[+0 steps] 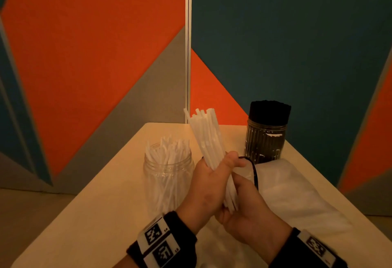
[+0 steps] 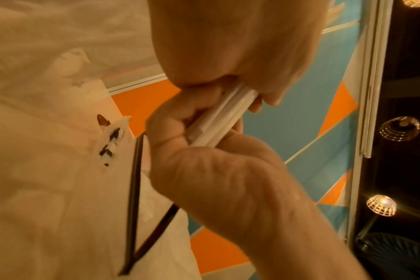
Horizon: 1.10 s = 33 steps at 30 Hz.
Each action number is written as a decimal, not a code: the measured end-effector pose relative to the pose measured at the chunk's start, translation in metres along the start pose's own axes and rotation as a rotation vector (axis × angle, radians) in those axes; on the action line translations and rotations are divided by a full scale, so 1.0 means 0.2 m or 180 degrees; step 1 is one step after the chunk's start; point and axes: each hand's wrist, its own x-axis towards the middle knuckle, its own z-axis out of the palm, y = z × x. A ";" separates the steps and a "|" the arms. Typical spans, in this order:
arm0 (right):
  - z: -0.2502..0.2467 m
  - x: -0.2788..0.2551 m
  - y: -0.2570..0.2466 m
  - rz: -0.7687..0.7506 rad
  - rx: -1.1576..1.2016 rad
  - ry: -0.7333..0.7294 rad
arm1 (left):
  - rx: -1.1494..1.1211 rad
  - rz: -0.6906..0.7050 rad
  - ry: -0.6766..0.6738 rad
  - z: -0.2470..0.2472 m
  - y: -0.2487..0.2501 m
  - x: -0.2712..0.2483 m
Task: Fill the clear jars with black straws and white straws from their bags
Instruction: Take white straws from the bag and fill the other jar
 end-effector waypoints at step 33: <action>0.20 0.07 -0.02 -0.3334 -0.4631 -0.0527 | -0.0945 0.0550 0.0550 -0.48 0.44 0.31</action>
